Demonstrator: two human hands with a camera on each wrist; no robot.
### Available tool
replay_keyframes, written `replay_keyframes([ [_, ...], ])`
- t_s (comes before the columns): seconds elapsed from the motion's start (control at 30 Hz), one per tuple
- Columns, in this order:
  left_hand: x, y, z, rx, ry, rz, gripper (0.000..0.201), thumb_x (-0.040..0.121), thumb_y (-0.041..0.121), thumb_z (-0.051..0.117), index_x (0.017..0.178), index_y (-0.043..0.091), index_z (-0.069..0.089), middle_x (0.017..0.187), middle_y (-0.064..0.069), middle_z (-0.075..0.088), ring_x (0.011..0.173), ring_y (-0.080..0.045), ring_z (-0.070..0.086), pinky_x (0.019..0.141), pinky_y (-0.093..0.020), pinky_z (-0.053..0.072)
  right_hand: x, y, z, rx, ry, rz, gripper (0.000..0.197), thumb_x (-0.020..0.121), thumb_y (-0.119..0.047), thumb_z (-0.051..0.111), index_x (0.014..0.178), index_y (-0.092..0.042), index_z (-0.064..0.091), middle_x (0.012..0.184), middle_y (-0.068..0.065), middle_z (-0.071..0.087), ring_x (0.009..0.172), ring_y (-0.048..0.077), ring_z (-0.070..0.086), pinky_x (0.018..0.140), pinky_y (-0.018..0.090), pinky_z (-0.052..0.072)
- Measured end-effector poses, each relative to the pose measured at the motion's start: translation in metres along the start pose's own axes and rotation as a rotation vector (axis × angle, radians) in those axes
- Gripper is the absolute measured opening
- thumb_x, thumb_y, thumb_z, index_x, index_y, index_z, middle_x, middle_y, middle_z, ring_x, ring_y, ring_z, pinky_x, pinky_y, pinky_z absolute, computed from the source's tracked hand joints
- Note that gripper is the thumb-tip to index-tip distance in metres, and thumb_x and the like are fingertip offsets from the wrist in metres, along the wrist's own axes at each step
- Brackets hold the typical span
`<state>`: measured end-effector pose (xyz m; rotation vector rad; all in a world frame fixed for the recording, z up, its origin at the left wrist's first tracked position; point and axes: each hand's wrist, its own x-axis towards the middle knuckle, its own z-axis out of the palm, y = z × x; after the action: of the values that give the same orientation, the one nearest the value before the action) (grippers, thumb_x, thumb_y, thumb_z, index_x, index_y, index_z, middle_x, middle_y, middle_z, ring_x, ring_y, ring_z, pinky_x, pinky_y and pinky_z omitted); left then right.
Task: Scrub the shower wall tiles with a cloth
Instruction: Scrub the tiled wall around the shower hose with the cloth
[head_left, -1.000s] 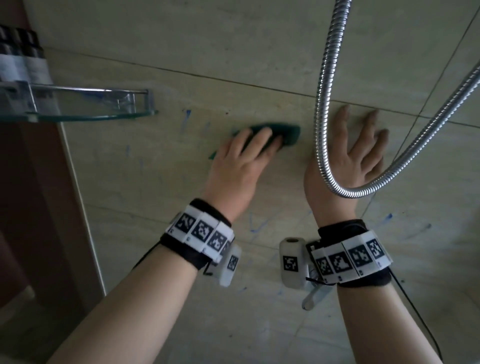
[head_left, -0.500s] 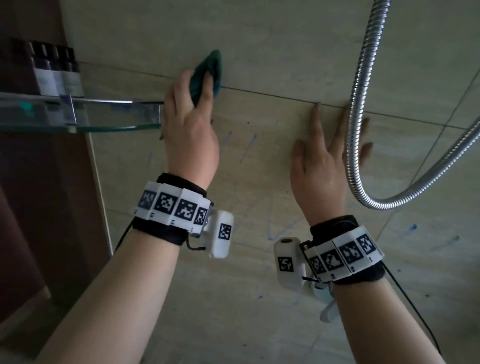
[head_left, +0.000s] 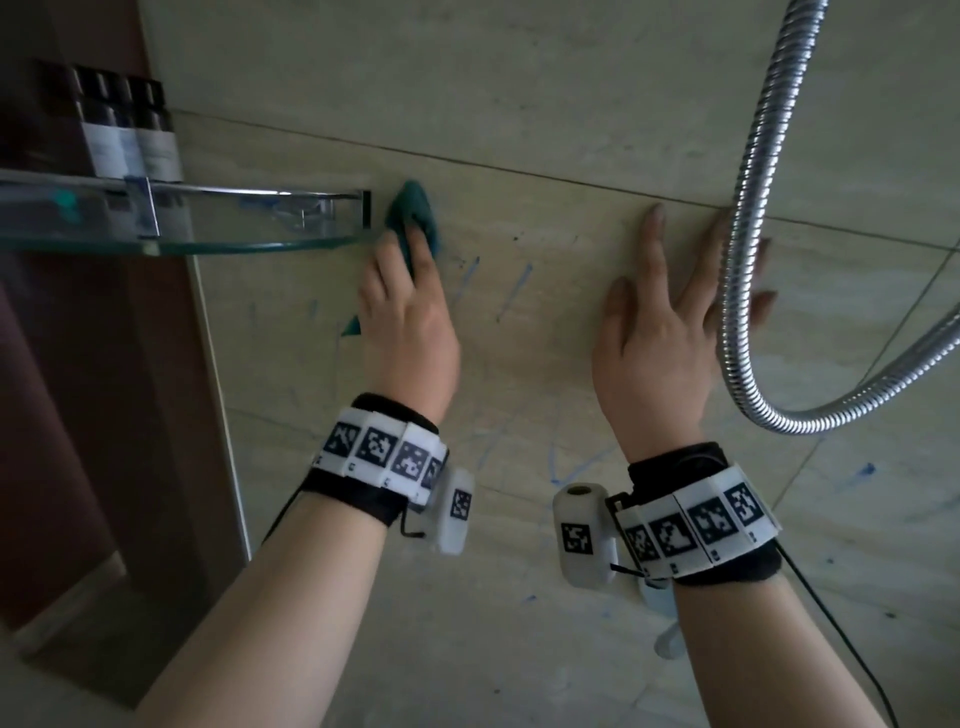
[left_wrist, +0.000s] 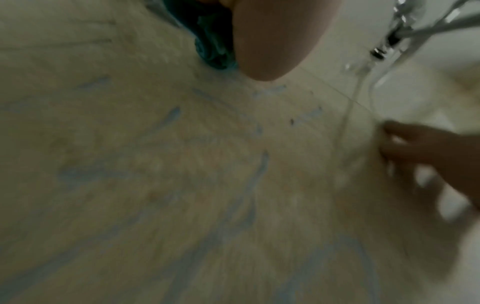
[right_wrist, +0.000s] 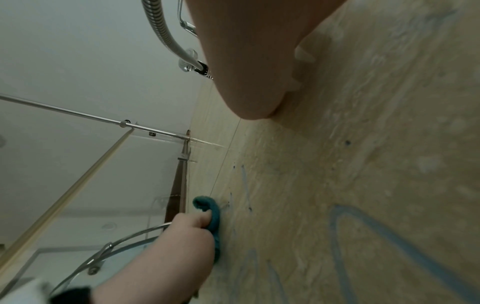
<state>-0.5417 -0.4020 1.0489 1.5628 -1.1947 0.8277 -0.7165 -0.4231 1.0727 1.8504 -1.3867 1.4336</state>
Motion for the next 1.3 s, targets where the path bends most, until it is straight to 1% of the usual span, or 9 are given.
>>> replay_keyframes([
  [0.2, -0.002, -0.002, 0.002, 0.026, 0.036, -0.057, 0.057, 0.081, -0.004, 0.026, 0.134, -0.009, 0.044, 0.132, -0.024, 0.045, 0.115, -0.034, 0.034, 0.096, -0.047, 0.043, 0.000, 0.002, 0.001, -0.020, 0.023, -0.017, 0.053, 0.101, -0.030, 0.036, 0.152, -0.034, 0.020, 0.160, 0.012, 0.002, 0.145, 0.040, -0.004, 0.113, 0.057, -0.009],
  [0.37, -0.034, -0.011, 0.006, -0.022, -0.037, -0.096, 0.056, 0.080, -0.005, 0.026, 0.133, -0.009, 0.045, 0.133, -0.012, 0.027, 0.114, -0.032, 0.030, 0.095, -0.051, 0.044, -0.002, 0.002, 0.005, -0.029, 0.025, -0.016, 0.051, 0.102, -0.032, 0.035, 0.151, -0.036, 0.021, 0.160, 0.012, 0.004, 0.145, 0.043, -0.001, 0.114, 0.060, -0.005],
  [0.53, -0.039, -0.011, 0.001, -0.142, -0.106, -0.175, 0.056, 0.079, -0.016, 0.037, 0.135, -0.010, 0.044, 0.138, -0.025, 0.037, 0.121, -0.041, 0.035, 0.099, -0.055, 0.042, -0.003, 0.002, 0.005, -0.017, 0.018, -0.012, 0.051, 0.102, -0.032, 0.033, 0.151, -0.035, 0.021, 0.160, 0.011, 0.003, 0.145, 0.041, -0.002, 0.114, 0.059, -0.006],
  [0.6, -0.031, -0.002, -0.006, -0.229, -0.136, -0.211, 0.058, 0.080, -0.019, 0.043, 0.137, -0.007, 0.043, 0.142, -0.025, 0.034, 0.126, -0.042, 0.035, 0.106, -0.048, 0.038, -0.003, 0.001, 0.004, -0.019, 0.017, -0.014, 0.051, 0.102, -0.032, 0.033, 0.151, -0.035, 0.021, 0.160, 0.011, 0.003, 0.145, 0.041, -0.002, 0.114, 0.059, -0.006],
  [0.8, 0.010, 0.008, -0.014, -0.278, -0.051, -0.141, 0.060, 0.082, -0.015, 0.044, 0.141, -0.001, 0.043, 0.143, -0.020, 0.033, 0.129, -0.036, 0.032, 0.110, -0.034, 0.029, -0.003, 0.005, 0.002, -0.007, -0.017, -0.036, 0.053, 0.102, -0.030, 0.033, 0.152, -0.035, 0.018, 0.160, 0.012, 0.000, 0.146, 0.040, -0.005, 0.114, 0.059, -0.008],
  [0.9, -0.004, 0.020, -0.016, -0.299, -0.090, -0.139, 0.059, 0.083, -0.013, 0.045, 0.140, 0.002, 0.044, 0.144, -0.017, 0.036, 0.129, -0.034, 0.034, 0.110, -0.038, 0.035, -0.006, 0.004, 0.001, 0.001, -0.006, -0.047, 0.053, 0.101, -0.030, 0.036, 0.152, -0.032, 0.021, 0.160, 0.012, 0.002, 0.145, 0.040, -0.004, 0.114, 0.057, -0.008],
  [1.03, -0.024, 0.021, -0.017, -0.254, -0.158, 0.127, 0.057, 0.077, -0.017, 0.054, 0.132, -0.001, 0.053, 0.137, -0.019, 0.047, 0.119, -0.031, 0.038, 0.097, -0.046, 0.045, -0.008, 0.004, 0.000, -0.011, 0.002, -0.051, 0.052, 0.101, -0.030, 0.036, 0.151, -0.032, 0.023, 0.160, 0.012, 0.003, 0.145, 0.040, -0.003, 0.114, 0.057, -0.007],
  [1.23, 0.012, 0.010, -0.018, -0.252, -0.088, -0.179, 0.058, 0.086, -0.009, 0.043, 0.143, 0.000, 0.039, 0.149, -0.018, 0.030, 0.134, -0.035, 0.032, 0.113, -0.036, 0.030, -0.007, 0.005, 0.002, -0.022, -0.020, -0.040, 0.054, 0.101, -0.033, 0.035, 0.151, -0.038, 0.018, 0.160, 0.010, 0.000, 0.145, 0.040, -0.003, 0.114, 0.058, -0.007],
  [1.3, -0.003, 0.023, -0.016, -0.292, -0.116, -0.157, 0.060, 0.085, -0.010, 0.044, 0.143, 0.003, 0.039, 0.149, -0.016, 0.029, 0.135, -0.033, 0.030, 0.113, -0.038, 0.031, -0.008, 0.004, 0.002, -0.013, -0.016, -0.035, 0.054, 0.100, -0.032, 0.036, 0.151, -0.036, 0.020, 0.160, 0.010, 0.001, 0.145, 0.041, -0.003, 0.113, 0.057, -0.008],
])
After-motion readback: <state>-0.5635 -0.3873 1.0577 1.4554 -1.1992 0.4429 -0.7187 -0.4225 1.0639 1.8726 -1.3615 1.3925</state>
